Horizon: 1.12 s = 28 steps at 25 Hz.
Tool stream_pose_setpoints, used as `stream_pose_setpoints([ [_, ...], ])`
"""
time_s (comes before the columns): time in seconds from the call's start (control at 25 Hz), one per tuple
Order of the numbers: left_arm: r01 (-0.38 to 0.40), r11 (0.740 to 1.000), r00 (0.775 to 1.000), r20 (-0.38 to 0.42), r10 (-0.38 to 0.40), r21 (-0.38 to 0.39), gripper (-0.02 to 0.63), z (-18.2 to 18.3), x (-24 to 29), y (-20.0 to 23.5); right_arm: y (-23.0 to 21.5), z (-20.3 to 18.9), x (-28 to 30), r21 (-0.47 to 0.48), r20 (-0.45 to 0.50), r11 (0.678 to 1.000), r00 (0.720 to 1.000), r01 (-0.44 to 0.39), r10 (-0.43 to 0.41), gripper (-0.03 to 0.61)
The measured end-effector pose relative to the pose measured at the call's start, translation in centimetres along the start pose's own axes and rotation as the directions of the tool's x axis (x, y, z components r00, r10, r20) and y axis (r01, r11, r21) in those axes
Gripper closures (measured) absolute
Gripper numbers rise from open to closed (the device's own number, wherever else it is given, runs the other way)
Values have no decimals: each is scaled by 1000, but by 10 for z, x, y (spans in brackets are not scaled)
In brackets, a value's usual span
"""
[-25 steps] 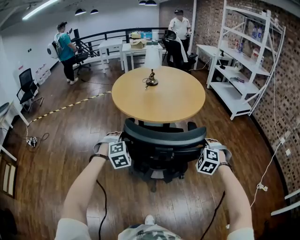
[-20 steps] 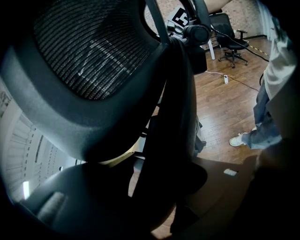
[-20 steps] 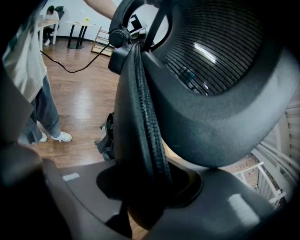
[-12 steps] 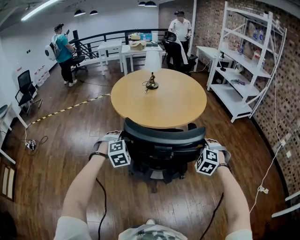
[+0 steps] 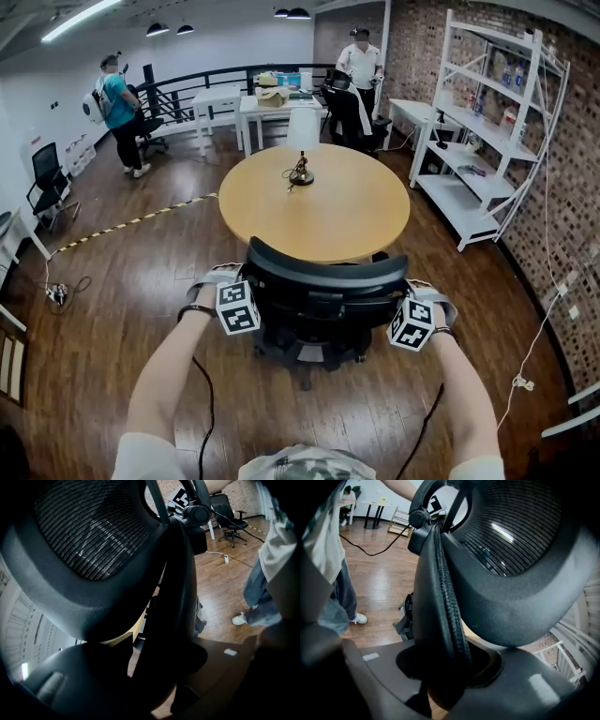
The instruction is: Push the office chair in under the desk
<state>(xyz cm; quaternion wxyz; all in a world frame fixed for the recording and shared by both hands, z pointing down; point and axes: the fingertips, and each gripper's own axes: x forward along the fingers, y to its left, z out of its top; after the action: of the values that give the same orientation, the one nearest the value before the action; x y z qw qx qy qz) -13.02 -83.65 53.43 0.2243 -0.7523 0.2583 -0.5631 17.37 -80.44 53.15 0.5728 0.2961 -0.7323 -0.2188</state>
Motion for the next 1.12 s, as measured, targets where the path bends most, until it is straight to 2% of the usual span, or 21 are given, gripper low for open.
stream_pose_setpoints([
  [0.36, 0, 1000, 1000, 3, 0, -30, 345, -1, 3, -2, 1, 2, 3, 4, 23, 1000, 1000, 0, 0, 411],
  [0.48, -14, 999, 1000, 3, 14, -33, 345, -1, 3, 1, -2, 3, 5, 41, 34, 999, 999, 7, -8, 383],
  [0.56, -23, 999, 1000, 4, 24, -35, 344, -1, 2, 1, 1, 4, 2, 49, 30, 999, 1000, 1, -2, 337],
  [0.84, -106, 992, 994, 7, 106, -75, 301, -4, -15, 8, -6, 6, -22, 62, 33, 992, 993, 109, -111, 308],
  [1.12, -175, 976, 983, 24, 179, -133, 301, -4, -46, 2, -1, 7, -44, 72, 28, 980, 982, 187, -189, 308],
])
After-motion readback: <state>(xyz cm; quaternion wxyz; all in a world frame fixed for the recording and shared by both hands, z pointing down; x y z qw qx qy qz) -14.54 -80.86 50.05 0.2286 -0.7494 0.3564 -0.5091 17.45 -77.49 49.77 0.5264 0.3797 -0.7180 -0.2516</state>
